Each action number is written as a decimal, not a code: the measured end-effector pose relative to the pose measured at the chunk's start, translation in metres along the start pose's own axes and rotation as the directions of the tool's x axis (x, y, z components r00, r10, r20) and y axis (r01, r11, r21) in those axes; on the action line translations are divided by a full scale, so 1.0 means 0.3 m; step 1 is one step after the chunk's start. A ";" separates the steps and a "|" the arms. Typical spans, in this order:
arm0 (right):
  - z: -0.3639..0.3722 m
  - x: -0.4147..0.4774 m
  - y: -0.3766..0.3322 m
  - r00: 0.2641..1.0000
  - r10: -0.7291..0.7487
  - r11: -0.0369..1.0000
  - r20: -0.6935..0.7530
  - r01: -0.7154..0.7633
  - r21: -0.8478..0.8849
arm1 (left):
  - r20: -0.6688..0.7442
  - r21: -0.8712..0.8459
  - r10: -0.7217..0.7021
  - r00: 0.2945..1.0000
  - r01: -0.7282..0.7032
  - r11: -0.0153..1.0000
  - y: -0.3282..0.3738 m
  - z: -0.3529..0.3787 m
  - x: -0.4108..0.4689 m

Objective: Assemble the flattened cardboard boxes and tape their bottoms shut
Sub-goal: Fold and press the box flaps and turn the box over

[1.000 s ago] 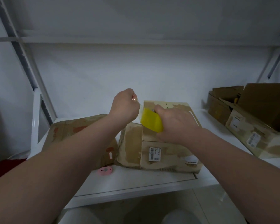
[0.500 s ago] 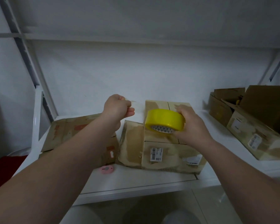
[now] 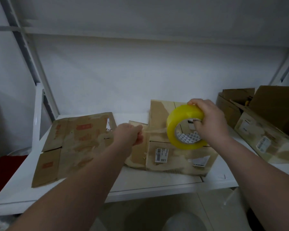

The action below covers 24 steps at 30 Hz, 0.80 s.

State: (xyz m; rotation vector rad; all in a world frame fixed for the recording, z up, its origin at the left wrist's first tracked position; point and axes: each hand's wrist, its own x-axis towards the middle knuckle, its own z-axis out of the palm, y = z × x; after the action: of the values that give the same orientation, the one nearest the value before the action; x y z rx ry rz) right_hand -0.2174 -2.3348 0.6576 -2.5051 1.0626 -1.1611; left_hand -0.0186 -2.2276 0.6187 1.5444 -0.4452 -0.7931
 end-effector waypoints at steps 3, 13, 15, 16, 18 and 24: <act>0.020 0.008 -0.008 0.986 -0.127 0.978 0.105 0.142 -0.150 | -0.067 0.046 0.041 0.997 -0.038 0.998 -0.066 0.002 0.011; 0.105 0.019 -0.056 0.908 -0.407 0.862 0.102 0.419 -0.287 | -0.146 0.111 0.060 0.987 -0.044 0.993 -0.183 -0.026 0.057; 0.106 0.020 -0.056 0.908 -0.406 0.863 0.101 0.418 -0.284 | -0.138 0.108 0.037 0.990 -0.022 0.994 -0.203 -0.020 0.067; 0.108 0.020 -0.057 0.908 -0.406 0.862 0.103 0.418 -0.286 | -0.137 0.109 0.026 0.990 -0.011 0.994 -0.212 -0.016 0.070; 0.111 0.017 -0.059 0.907 -0.406 0.862 0.110 0.420 -0.282 | -0.144 0.103 -0.002 0.990 0.017 0.995 -0.233 -0.008 0.073; 0.119 0.018 -0.054 0.905 -0.409 0.869 0.114 0.425 -0.256 | -0.069 0.109 -0.098 0.993 0.105 0.989 -0.293 0.042 0.074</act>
State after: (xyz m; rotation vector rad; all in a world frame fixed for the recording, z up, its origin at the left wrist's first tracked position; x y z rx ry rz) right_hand -0.1808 -2.3312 0.6436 -3.0808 0.7246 -1.0910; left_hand -0.0271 -2.2392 0.5283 1.7032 -0.3718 -0.8060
